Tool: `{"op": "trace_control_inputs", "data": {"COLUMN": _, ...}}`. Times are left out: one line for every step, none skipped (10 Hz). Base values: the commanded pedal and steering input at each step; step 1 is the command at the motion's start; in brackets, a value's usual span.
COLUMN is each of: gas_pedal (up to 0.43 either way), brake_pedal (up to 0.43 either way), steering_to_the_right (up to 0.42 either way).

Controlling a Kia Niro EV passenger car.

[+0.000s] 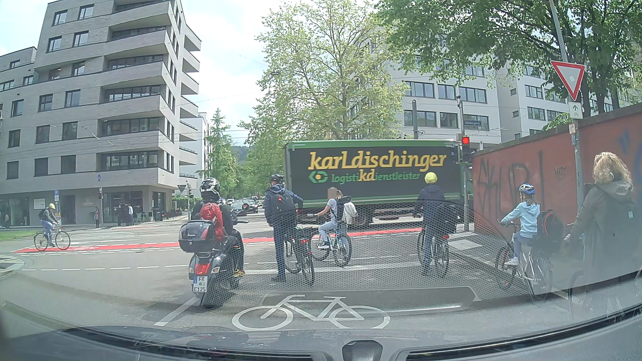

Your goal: Follow the waypoints while adhering to traffic rules and regulations

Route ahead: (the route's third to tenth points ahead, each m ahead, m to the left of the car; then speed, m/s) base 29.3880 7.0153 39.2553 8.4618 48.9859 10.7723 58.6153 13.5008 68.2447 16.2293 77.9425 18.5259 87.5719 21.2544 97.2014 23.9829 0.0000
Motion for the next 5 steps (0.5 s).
{"op": "trace_control_inputs", "data": {"gas_pedal": 0.000, "brake_pedal": 0.268, "steering_to_the_right": -0.016}}
{"op": "trace_control_inputs", "data": {"gas_pedal": 0.000, "brake_pedal": 0.268, "steering_to_the_right": -0.017}}
{"op": "trace_control_inputs", "data": {"gas_pedal": 0.000, "brake_pedal": 0.268, "steering_to_the_right": -0.017}}
{"op": "trace_control_inputs", "data": {"gas_pedal": 0.000, "brake_pedal": 0.268, "steering_to_the_right": -0.016}}
{"op": "trace_control_inputs", "data": {"gas_pedal": 0.000, "brake_pedal": 0.268, "steering_to_the_right": -0.016}}
